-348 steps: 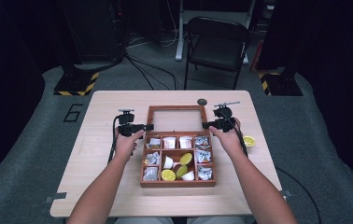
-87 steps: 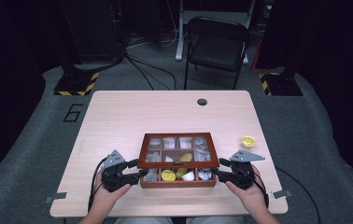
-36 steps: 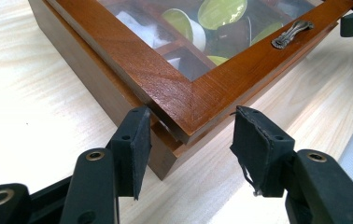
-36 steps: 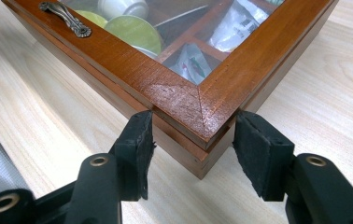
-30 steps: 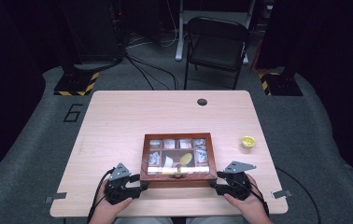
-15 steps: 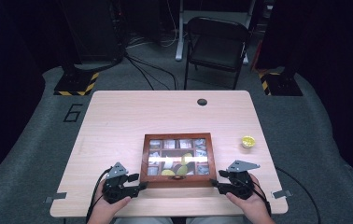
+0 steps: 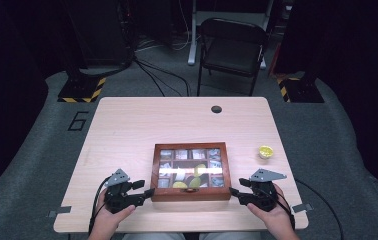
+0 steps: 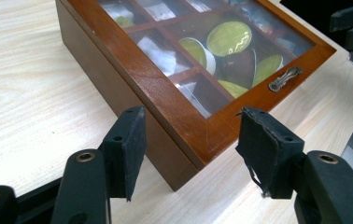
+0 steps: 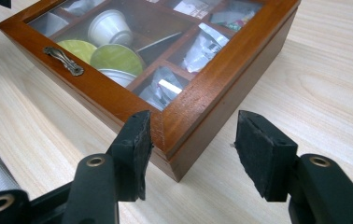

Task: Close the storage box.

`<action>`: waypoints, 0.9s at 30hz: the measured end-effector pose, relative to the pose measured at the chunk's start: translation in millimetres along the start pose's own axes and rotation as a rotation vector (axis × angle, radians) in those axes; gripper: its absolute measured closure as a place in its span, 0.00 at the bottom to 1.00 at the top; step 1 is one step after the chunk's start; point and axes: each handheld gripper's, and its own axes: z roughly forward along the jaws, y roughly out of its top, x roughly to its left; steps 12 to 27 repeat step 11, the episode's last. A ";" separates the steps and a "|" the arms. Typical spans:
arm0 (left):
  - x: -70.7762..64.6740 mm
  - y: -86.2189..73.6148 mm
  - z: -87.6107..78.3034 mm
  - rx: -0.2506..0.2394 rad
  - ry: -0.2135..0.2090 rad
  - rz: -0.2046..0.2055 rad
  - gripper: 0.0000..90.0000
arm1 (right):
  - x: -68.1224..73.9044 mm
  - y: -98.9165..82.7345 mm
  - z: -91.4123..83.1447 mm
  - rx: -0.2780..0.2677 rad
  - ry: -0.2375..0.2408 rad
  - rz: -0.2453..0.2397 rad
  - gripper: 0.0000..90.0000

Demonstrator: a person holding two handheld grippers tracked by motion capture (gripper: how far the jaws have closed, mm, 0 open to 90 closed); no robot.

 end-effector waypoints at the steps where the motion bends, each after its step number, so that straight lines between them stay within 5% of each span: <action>1: 1.3 0.4 -0.1 -0.001 -0.001 -0.002 0.46 | -1.3 -0.3 0.0 -0.002 -0.004 0.001 0.50; 27: 0.5 0.6 1.2 -0.006 -0.018 -0.008 0.41 | -6.0 -2.7 -0.3 -0.019 0.017 0.028 0.46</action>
